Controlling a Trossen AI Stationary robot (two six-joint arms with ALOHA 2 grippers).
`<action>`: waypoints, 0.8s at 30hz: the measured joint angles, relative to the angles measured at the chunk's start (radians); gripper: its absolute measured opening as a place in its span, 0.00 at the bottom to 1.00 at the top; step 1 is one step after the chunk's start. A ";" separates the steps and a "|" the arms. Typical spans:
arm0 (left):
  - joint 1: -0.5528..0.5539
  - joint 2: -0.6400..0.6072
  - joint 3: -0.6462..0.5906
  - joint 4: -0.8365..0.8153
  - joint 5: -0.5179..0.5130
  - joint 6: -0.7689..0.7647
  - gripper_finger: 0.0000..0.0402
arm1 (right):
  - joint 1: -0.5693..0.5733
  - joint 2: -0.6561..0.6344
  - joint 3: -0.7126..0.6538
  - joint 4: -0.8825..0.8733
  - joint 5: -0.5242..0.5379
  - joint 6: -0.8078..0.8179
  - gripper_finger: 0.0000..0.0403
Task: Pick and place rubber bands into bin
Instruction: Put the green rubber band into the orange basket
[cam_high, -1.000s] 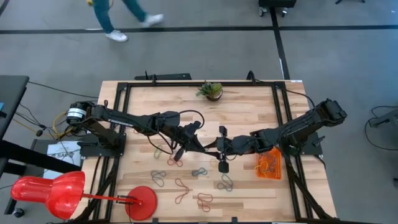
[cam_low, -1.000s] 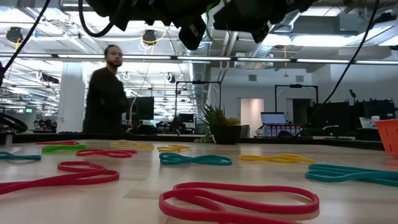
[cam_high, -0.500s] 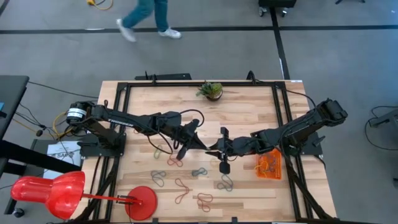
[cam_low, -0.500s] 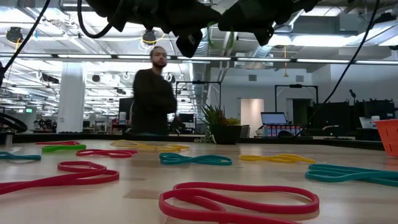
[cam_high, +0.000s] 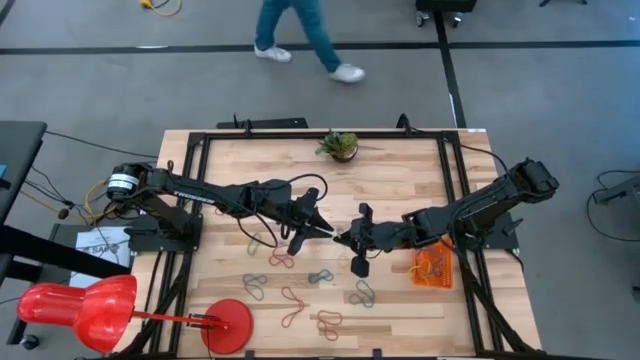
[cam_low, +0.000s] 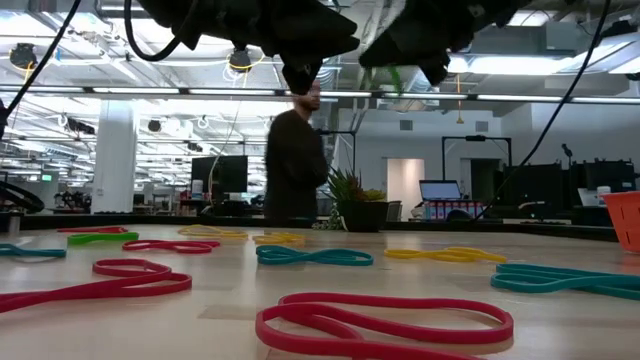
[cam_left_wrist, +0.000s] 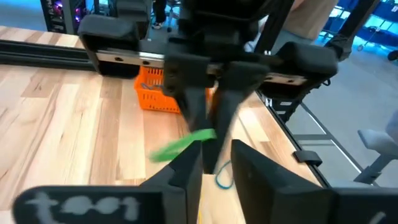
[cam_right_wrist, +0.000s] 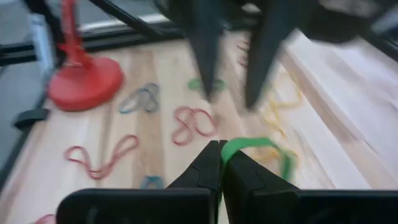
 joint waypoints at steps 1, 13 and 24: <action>0.000 0.000 0.000 -0.006 0.000 0.000 0.21 | 0.000 0.000 0.000 -0.024 0.017 0.026 0.01; 0.000 0.000 0.000 -0.074 -0.140 -0.001 0.25 | 0.060 -0.053 0.022 -0.596 0.004 0.562 0.00; 0.000 0.000 0.000 -0.087 -0.138 0.023 0.24 | 0.367 -0.093 0.065 -1.076 -0.125 1.179 0.00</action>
